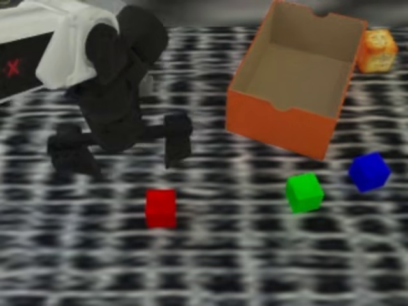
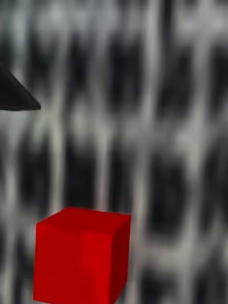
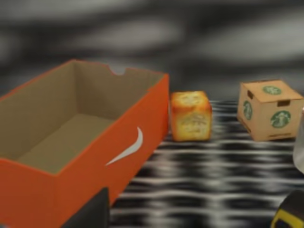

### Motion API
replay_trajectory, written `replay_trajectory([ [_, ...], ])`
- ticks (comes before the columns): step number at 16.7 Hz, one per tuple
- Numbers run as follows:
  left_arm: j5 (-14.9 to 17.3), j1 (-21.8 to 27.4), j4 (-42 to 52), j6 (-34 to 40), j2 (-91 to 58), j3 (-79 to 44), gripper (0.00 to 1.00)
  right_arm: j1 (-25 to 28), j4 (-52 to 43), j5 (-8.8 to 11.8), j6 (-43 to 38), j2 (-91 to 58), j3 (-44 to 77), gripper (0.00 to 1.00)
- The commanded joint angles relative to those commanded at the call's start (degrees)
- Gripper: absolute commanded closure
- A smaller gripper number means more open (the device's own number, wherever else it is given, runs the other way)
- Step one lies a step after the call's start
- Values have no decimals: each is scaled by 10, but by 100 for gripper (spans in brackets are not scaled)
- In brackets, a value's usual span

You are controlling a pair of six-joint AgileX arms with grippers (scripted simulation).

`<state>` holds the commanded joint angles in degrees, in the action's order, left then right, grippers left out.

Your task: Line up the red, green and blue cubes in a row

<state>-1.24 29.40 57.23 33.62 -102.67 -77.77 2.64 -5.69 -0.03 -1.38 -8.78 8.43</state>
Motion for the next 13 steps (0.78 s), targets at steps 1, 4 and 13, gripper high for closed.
replay_trajectory([
  [1, -1, -15, -19, -2, 36, 29, 0, 10, -22, 0, -5, -36, 32, 0],
  [4, -4, -69, -90, -18, 174, 138, 0, 47, -103, 1, -22, -178, 146, 0],
  [13, -3, -235, -357, -162, 703, 556, 0, 170, -387, 3, -84, -724, 528, 0],
])
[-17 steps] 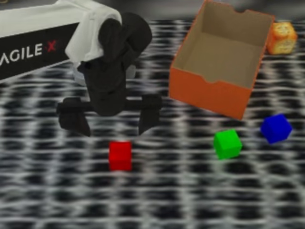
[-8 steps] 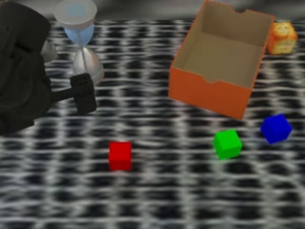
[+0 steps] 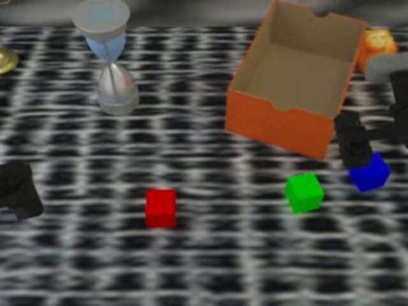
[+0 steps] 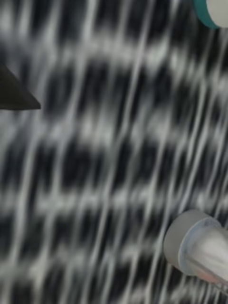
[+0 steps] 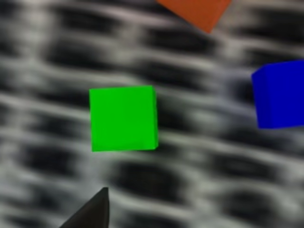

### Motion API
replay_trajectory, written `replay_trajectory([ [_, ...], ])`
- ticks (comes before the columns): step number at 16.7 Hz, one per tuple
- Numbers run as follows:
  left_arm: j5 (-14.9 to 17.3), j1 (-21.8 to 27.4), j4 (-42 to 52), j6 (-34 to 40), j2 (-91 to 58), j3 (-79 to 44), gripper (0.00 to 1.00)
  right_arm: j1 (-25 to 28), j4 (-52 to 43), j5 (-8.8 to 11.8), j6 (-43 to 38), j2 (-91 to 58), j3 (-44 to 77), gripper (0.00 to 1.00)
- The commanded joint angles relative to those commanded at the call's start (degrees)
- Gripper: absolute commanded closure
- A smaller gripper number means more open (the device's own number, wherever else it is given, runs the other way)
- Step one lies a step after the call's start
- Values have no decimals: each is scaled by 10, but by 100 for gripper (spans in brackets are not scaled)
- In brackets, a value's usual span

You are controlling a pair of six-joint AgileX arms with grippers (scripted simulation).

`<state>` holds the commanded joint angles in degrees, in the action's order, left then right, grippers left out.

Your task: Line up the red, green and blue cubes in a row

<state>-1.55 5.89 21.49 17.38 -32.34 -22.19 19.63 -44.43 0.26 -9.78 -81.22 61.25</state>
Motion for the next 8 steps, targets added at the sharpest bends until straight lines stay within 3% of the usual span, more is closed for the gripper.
replay_trajectory([
  [8, 13, -65, -187, -150, 284, 203, 0, 75, -168, -3, -38, -315, 245, 0],
])
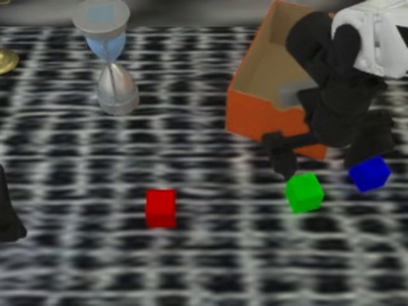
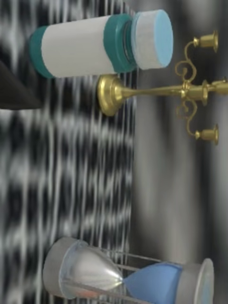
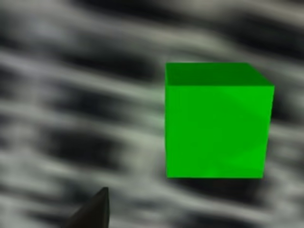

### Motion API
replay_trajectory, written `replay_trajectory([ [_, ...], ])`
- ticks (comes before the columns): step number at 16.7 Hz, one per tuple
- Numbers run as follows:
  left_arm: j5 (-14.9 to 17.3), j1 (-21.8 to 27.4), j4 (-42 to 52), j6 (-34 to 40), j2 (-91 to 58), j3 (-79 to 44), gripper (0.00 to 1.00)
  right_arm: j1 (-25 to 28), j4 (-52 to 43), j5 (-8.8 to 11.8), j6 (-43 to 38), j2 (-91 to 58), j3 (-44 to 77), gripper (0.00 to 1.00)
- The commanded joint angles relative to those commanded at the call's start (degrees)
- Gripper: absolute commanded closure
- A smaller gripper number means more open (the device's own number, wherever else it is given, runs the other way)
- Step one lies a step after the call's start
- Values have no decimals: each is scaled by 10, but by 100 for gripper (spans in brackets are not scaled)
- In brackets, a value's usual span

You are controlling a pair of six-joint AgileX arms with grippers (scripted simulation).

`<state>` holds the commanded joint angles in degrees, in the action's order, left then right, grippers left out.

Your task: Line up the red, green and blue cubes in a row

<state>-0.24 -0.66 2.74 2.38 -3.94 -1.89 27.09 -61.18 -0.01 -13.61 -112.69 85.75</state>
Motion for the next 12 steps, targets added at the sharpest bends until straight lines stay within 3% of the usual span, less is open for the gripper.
replay_trajectory([
  [9, 2, -5, -27, -24, 39, 19, 0, 7, -17, -1, -4, -33, 31, 0],
  [12, 2, -5, -27, -24, 39, 19, 0, 9, 24, -1, -4, -48, 4, 0],
])
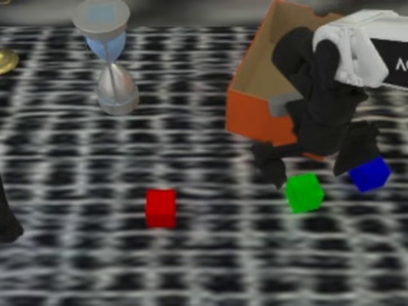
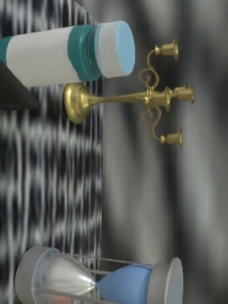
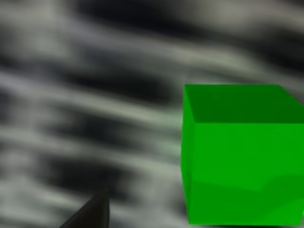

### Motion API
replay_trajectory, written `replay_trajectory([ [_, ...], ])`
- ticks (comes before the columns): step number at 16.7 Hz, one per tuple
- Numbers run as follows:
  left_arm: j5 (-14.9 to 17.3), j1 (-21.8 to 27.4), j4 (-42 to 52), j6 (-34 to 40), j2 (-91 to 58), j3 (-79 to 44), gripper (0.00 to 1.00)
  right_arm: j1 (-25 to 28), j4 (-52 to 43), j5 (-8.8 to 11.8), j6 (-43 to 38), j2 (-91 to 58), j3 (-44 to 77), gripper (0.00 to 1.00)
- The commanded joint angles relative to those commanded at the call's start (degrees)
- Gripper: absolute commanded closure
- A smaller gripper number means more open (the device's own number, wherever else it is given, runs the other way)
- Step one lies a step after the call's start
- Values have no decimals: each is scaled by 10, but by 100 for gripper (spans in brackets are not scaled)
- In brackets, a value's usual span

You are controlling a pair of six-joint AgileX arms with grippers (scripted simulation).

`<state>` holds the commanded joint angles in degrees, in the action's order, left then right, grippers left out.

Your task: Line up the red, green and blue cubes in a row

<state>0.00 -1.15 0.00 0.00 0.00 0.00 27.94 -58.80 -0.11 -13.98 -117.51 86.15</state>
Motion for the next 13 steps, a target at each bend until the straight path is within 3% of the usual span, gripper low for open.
replay_trajectory([
  [5, 0, 0, 0, 0, 0, 0, 0, 2, 108, 0, -2, -43, -61, 0],
  [10, 0, 0, 0, 0, 0, 0, 0, 2, 117, 0, -3, -48, -67, 0],
  [13, 0, 0, 0, 0, 0, 0, 0, 2, 117, 0, -3, -48, -67, 23],
])
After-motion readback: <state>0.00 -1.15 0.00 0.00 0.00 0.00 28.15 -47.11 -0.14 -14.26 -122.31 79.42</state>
